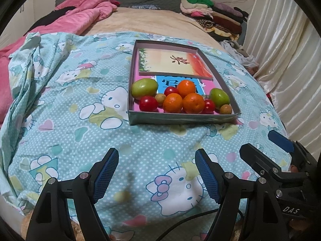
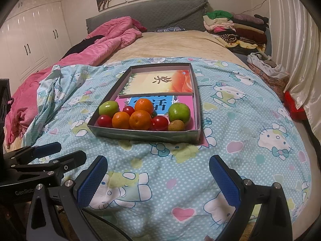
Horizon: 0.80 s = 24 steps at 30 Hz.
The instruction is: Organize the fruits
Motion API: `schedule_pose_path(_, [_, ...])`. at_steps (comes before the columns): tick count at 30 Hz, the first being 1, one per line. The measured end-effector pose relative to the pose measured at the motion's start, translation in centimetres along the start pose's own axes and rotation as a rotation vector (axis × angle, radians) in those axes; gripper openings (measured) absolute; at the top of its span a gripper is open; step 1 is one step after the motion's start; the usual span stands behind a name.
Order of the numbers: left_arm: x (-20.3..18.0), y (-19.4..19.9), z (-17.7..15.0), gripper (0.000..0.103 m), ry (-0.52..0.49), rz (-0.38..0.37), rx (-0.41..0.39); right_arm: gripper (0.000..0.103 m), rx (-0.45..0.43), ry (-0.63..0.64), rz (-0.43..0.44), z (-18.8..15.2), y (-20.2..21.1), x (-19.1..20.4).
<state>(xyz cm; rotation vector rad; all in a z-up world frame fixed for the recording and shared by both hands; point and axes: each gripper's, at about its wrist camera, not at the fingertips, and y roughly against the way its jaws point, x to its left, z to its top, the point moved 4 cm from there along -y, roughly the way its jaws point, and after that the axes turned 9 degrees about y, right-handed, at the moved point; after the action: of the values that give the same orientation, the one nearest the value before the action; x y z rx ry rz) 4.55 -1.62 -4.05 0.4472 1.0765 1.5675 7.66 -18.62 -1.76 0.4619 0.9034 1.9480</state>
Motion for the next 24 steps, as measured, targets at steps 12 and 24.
schedule_pose_path(12, [-0.09,0.04,0.03,0.079,-0.001,0.002,-0.006,0.102,0.0,0.0,0.0,0.01,-0.01,-0.01])
schedule_pose_path(24, [-0.01,0.0,0.02,0.079,0.0,0.005,-0.002,0.102,0.001,-0.001,0.0,0.01,-0.01,-0.06])
